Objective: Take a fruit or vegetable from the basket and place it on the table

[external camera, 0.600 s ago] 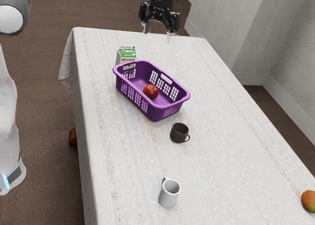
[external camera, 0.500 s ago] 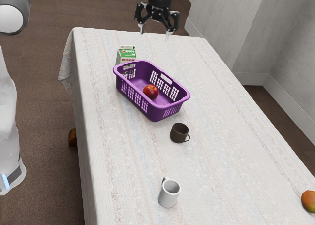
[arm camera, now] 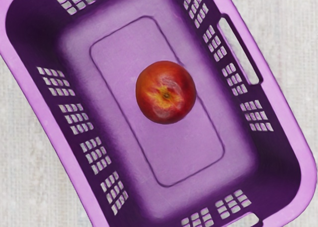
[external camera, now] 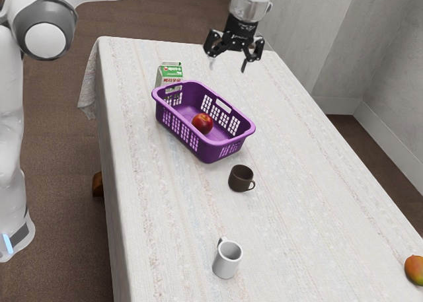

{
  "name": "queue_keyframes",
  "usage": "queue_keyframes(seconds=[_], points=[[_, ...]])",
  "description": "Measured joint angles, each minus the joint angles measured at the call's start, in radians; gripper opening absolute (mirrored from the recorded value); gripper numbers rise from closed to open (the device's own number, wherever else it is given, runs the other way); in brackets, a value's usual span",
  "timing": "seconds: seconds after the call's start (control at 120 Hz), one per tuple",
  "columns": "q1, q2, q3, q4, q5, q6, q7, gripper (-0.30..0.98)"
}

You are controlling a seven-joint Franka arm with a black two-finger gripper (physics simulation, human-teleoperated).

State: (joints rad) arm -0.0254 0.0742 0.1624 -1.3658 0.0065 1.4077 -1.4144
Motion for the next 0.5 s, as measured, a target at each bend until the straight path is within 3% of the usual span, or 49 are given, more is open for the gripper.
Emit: queue_keyframes(seconds=[0.15,0.5], points=[[0.014,-0.032,0.030,-0.034,0.011,0.039,0.010,0.69],[0.077,-0.068,0.014,-0.117,0.112,0.070,0.356,0.69]])
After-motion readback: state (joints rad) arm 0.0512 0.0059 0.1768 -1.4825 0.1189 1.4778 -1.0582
